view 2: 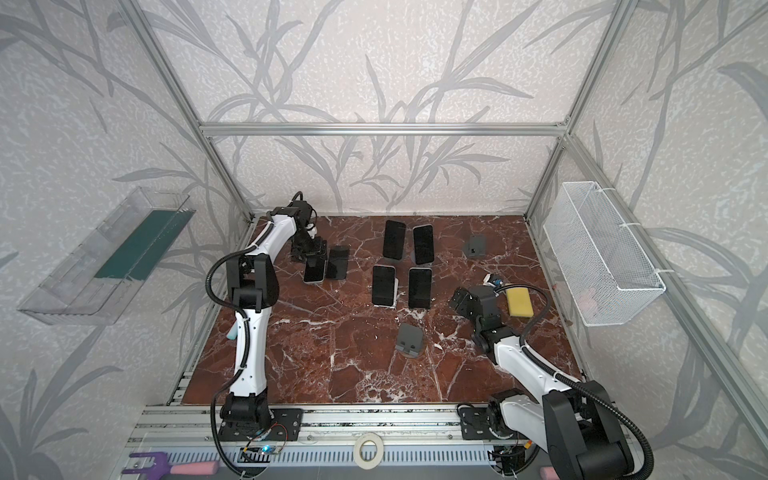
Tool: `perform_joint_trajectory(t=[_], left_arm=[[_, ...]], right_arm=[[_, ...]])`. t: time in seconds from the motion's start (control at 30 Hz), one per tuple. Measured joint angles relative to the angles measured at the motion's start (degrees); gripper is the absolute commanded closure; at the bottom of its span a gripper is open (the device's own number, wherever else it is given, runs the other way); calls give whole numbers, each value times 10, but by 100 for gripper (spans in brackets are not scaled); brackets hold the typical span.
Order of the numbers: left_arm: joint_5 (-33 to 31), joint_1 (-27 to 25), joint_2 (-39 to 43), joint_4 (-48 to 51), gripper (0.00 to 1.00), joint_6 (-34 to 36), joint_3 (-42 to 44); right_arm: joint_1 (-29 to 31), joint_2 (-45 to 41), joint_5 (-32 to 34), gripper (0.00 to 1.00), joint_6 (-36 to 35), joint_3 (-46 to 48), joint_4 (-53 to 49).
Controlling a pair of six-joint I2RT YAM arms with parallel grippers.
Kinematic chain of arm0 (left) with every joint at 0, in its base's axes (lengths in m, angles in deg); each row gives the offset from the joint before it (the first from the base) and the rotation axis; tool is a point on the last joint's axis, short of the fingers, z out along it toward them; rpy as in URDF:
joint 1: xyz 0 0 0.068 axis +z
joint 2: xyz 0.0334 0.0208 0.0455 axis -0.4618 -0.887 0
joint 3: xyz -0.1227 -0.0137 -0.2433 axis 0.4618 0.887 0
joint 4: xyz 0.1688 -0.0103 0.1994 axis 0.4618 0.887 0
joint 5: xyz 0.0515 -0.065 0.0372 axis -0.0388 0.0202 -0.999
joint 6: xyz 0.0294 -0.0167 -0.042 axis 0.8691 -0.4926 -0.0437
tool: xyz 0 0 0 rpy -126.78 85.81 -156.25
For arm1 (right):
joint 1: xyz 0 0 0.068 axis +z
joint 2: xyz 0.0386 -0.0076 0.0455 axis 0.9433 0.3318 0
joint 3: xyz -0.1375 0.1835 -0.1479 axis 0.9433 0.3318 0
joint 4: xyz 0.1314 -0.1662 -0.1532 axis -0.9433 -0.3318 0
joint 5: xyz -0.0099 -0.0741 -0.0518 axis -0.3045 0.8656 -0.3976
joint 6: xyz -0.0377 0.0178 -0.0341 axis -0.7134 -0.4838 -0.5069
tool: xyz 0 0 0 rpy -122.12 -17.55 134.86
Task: Remove the phone from the phone stand
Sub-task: 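Open the left gripper and lift it off the placed phone, then raise the left arm back while the right gripper reaches toward the empty round stand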
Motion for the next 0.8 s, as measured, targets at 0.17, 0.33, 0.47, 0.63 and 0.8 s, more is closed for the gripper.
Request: perform_joint_trajectory(t=[0.17,0.33,0.47,0.63,0.8], left_arm=[[8,-2,25,-17,19,-6,16],[-21,-13,118,-54,19,-11,71],[-56,-37,257,-112,20,-26,173],[-87,-87,452,-226,20,-62,326],[-99,-169,648,-368,18,-104,517]], right_arm=[[0,-2,1,3,0,0,0],[0,-8,14,0,0,0,-10],[0,-23,26,1,-2,-2,-25],[2,-24,31,0,-13,-65,-110],[76,-109,76,0,-17,-148,-219]])
